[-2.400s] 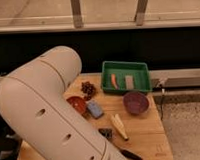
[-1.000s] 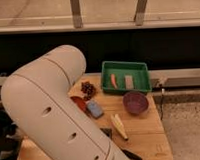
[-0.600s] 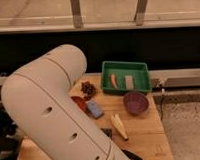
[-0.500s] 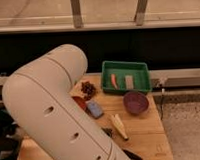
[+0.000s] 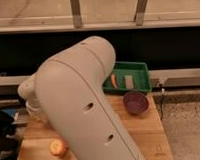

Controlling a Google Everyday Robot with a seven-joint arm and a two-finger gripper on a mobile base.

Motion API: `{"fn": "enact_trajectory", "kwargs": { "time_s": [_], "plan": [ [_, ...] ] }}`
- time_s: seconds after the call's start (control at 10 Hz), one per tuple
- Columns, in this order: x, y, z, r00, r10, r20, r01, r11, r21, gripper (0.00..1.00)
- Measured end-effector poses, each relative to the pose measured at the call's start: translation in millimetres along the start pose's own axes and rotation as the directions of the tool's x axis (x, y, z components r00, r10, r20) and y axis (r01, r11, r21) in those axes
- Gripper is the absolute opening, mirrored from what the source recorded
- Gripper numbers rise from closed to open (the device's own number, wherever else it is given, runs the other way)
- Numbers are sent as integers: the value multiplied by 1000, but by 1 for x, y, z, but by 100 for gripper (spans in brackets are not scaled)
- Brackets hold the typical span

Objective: Place fork in red bowl

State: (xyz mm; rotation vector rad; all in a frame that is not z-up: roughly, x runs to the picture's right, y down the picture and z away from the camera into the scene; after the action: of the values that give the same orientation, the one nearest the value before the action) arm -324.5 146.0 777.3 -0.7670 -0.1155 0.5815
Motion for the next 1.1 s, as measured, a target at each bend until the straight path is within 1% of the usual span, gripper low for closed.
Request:
{"fn": "enact_trajectory", "kwargs": {
  "time_s": [0.2,0.4,0.7,1.1],
  "plan": [
    [-5,3,-3,999,-10,33,11,999,-30,0],
    [-4,1,-3,998,-8,67,12,998,-54,0],
    [-4,1,-10,991,-15,133,27,996,-86,0],
    [-5,3,-11,986,-25,167,43,994,-104,0]
  ]
}}
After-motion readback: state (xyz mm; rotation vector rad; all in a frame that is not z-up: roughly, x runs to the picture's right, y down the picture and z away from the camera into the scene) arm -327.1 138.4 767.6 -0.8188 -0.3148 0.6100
